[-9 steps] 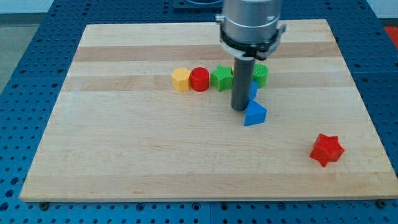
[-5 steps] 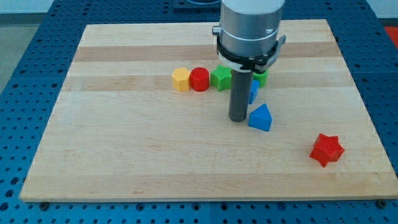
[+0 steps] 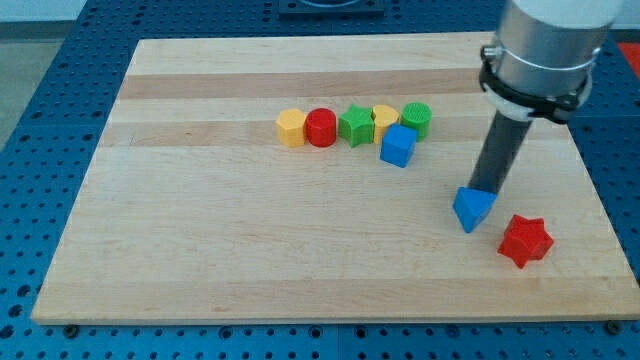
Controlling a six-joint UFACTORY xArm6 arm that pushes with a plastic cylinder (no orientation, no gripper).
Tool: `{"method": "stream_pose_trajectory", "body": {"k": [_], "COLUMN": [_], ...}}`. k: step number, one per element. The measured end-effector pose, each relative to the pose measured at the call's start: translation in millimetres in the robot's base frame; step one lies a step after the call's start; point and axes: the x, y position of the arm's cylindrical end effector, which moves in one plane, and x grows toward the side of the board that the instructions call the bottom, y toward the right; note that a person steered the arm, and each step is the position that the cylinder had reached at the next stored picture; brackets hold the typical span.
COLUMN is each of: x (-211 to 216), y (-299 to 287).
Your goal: Push the triangle into the red star
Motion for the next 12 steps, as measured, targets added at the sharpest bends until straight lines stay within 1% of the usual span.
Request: {"method": "stream_pose_trajectory", "body": {"k": [1, 2, 3, 4, 5, 6, 8, 12], "x": [3, -12, -33, -31, -14, -10, -7, 20], "y": [15, 12, -30, -78, -95, -93, -62, -14]}}
